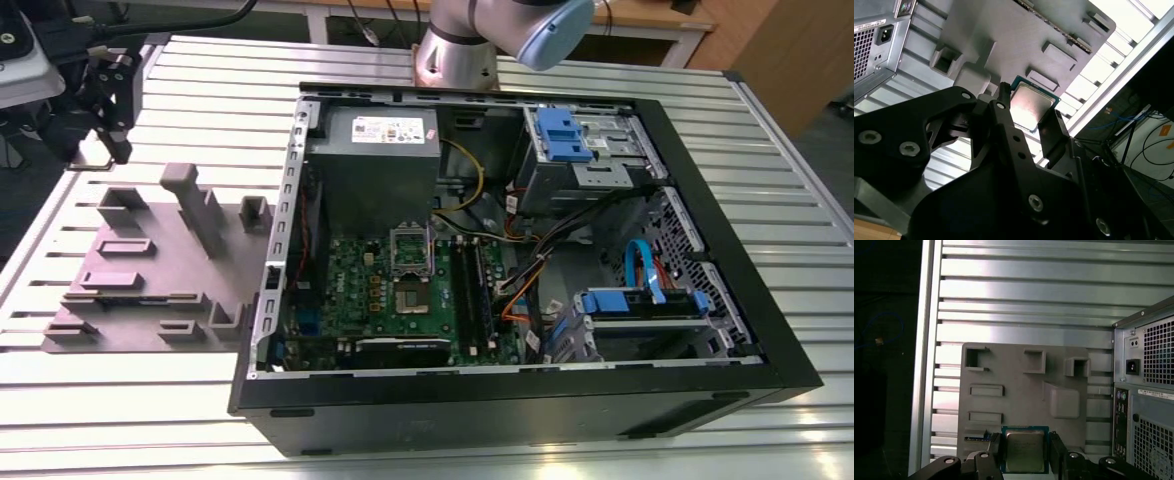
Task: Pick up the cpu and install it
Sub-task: 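Pick up the cpu and move it towards the insertion slot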
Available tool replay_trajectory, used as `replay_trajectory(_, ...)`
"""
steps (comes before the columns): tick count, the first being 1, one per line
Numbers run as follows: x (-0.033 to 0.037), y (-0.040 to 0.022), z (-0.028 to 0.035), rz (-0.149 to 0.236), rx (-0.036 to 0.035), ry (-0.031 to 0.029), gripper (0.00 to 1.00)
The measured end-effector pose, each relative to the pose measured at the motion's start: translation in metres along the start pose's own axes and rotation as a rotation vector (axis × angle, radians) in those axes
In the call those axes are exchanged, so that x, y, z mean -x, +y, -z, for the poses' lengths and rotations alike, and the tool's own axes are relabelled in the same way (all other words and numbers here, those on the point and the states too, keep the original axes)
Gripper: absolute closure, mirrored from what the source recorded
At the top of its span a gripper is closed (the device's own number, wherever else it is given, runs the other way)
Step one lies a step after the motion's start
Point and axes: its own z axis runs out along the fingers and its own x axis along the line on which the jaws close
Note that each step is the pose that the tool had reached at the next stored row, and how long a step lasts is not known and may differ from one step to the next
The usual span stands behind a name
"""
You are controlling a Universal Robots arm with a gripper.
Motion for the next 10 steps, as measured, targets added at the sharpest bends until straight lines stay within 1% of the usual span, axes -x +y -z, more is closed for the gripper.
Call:
replay_trajectory(3,0.0005,0.0,0.0,0.0,0.0001,-0.0001,0.53)
replay_trajectory(5,0.0024,-0.0001,0.0001,0.0,0.0,0.0002,0.53)
replay_trajectory(7,0.0056,-0.0002,0.0001,0.0,0.0,0.0001,0.53)
replay_trajectory(10,0.0123,-0.0004,0.0001,0.0,0.0001,0.0,0.53)
